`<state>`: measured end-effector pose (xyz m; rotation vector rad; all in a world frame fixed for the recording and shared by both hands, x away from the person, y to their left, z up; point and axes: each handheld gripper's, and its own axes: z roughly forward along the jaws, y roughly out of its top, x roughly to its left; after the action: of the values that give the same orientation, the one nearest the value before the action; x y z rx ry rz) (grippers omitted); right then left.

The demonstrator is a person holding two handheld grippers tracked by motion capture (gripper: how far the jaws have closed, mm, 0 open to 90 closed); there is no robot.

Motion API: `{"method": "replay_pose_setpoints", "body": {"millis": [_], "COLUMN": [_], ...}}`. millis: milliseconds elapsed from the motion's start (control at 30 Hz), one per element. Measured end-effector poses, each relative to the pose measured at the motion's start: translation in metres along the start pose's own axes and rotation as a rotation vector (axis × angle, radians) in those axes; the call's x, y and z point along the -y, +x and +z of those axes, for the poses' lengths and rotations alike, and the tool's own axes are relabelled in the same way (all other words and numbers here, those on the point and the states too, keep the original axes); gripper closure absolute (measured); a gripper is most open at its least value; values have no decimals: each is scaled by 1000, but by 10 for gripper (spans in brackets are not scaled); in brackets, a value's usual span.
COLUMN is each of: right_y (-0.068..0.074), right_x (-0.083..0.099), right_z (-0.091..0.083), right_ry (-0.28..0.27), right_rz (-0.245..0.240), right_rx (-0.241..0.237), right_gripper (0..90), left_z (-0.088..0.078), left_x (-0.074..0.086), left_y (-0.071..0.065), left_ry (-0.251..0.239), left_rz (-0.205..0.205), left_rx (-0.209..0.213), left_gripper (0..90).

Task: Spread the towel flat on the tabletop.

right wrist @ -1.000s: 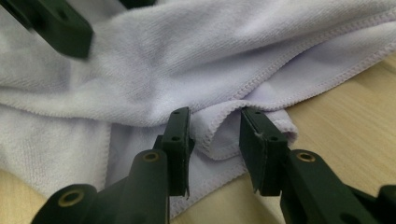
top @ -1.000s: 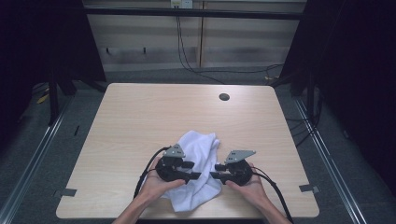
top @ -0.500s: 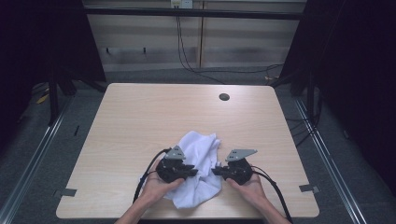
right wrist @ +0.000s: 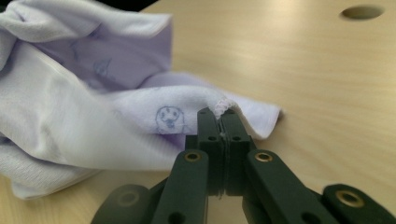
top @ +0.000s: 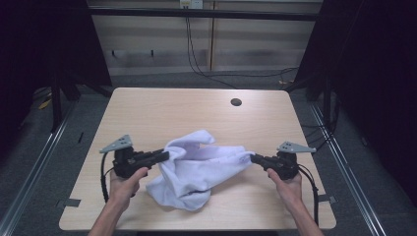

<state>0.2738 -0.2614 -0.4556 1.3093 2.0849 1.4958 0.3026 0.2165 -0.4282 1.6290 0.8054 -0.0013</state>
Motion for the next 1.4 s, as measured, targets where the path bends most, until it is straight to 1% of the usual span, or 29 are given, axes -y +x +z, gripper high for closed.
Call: {"method": "replay_pose_setpoints", "body": {"millis": [33, 67, 100, 133, 167, 233, 300, 367, 500, 533, 600, 667, 700, 733, 800, 867, 900, 933, 967, 1000, 1033, 1100, 1167, 1200, 1233, 1267, 1300, 1367, 1400], "right_y": [-2, -2, -1, 0, 2, 3, 7, 11, 13, 12, 9, 7, 6, 5, 3, 4, 6, 8, 9, 10, 9, 3, -6, -11, -17, -20, -23, -28, -30], "right_x": [-3, -8, -13, -19, -29, -46, -68, -89, -142, -153, -174, -195, -202, -214, -234, -249, -256, -258, -257, -249, -238, -205, -168, -146, -119, -99, -80, -50, -41], "right_z": [-3, -8, -10, -12, -16, -21, -24, -28, -35, -35, -34, -30, -28, -26, -26, -29, -33, -38, -41, -45, -46, -44, -41, -39, -37, -37, -37, -38, -39], "right_ry": [-16, -41, -47, -57, -78, -131, -165, -184, -264, -272, -286, -286, -285, -288, -295, -310, -333, -357, -368, -372, -355, -290, -226, -201, -158, -130, -104, -35, -23], "right_rz": [15, 31, 25, 7, 2, 3, -22, -46, -67, -76, -66, -75, -73, -81, -92, -108, -116, -116, -115, -129, -134, -134, -104, -75, -58, -42, -17, -16, 1], "right_rx": [-5, -20, -15, -1, 3, -6, -7, 1, 5, 18, 24, 46, 58, 65, 84, 90, 95, 81, 68, 55, 49, 42, 34, 19, 18, 27, 21, 48, 44], "right_gripper": [889, 889, 889, 890, 890, 890, 890, 890, 890, 890, 890, 890, 890, 890, 890, 891, 891, 891, 892, 892, 892, 892, 893, 893, 893, 894, 894, 894, 894], "left_z": [-6, -7, -8, -9, -11, -17, -20, -21, -17, -15, -10, -6, -4, -4, -6, -11, -12, -12, -12, -11, -10, -7, 1, 7, 12, 17, 21, 26, 27], "left_x": [1, 0, -2, -8, -16, -38, -61, -84, -124, -132, -147, -159, -168, -173, -187, -196, -195, -193, -183, -172, -158, -127, -85, -61, -42, -25, -12, 6, 14], "left_y": [2, 0, -3, -8, -13, -19, -24, -27, -26, -25, -22, -19, -18, -19, -27, -39, -44, -46, -50, -51, -52, -49, -42, -39, -38, -38, -40, -41, -44], "left_ry": [-13, -18, -10, -7, -16, -45, -67, -87, -134, -137, -141, -151, -163, -177, -200, -230, -229, -221, -200, -174, -148, -104, -51, -11, 14, 50, 90, 165, 213], "left_rz": [-17, -15, 0, 28, 39, 73, 116, 165, 200, 208, 218, 216, 228, 221, 255, 282, 298, 305, 316, 319, 317, 295, 228, 190, 164, 146, 141, 131, 150], "left_rx": [4, -2, -4, -11, -15, -21, -40, -77, -111, -123, -155, -174, -189, -188, -192, -174, -168, -163, -152, -136, -122, -92, -37, -29, 4, 20, 35, 81, 97], "left_gripper": [794, 794, 794, 794, 794, 794, 794, 794, 793, 793, 792, 791, 791, 791, 791, 791, 792, 791, 791, 791, 790, 788, 787, 788, 788, 788, 787, 772, 760]}}
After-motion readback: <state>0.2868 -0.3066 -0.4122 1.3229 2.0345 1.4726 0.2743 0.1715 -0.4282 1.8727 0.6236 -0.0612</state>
